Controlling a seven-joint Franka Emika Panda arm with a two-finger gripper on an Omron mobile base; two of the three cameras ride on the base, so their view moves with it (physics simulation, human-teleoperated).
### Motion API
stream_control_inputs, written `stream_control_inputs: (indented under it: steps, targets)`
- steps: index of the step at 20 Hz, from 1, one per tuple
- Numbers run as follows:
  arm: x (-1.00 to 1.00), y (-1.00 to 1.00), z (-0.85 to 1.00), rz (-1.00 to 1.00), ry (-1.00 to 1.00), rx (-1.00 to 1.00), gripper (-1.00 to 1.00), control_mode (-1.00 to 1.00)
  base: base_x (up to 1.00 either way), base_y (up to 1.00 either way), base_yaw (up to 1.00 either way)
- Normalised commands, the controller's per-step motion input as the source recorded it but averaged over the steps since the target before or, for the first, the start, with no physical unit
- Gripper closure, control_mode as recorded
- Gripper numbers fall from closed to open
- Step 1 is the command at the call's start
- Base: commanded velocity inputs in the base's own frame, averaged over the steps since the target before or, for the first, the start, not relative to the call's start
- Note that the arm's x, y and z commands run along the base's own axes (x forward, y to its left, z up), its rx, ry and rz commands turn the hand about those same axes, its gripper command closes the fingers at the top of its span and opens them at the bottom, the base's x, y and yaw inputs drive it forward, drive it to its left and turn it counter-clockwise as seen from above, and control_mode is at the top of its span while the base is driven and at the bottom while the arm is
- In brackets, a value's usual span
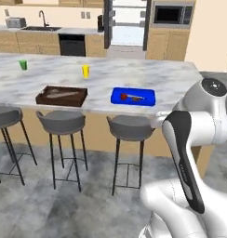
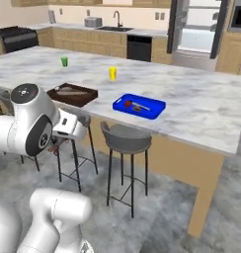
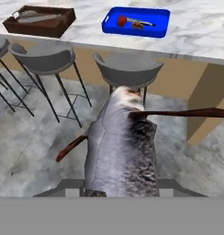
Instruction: Gather the mushroom and bell pepper from the fridge and place them on a tray on the dining counter. Then gather the fishs from the fridge and place them on the other tray.
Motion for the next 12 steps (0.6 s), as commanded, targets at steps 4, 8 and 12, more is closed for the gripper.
stream_control_inputs:
  steps: [4,8,12]
  targets:
    - [0.0,0.0,0.0,0.0,0.0,0.0,1.0,1.0,0.55,1.0,-0.41]
    - [0.0,0.0,0.0,0.0,0.0,0.0,1.0,1.0,0.51,1.0,-0.26]
    - [0.0,0.0,0.0,0.0,0.0,0.0,1.0,1.0,0.51,1.0,-0.25]
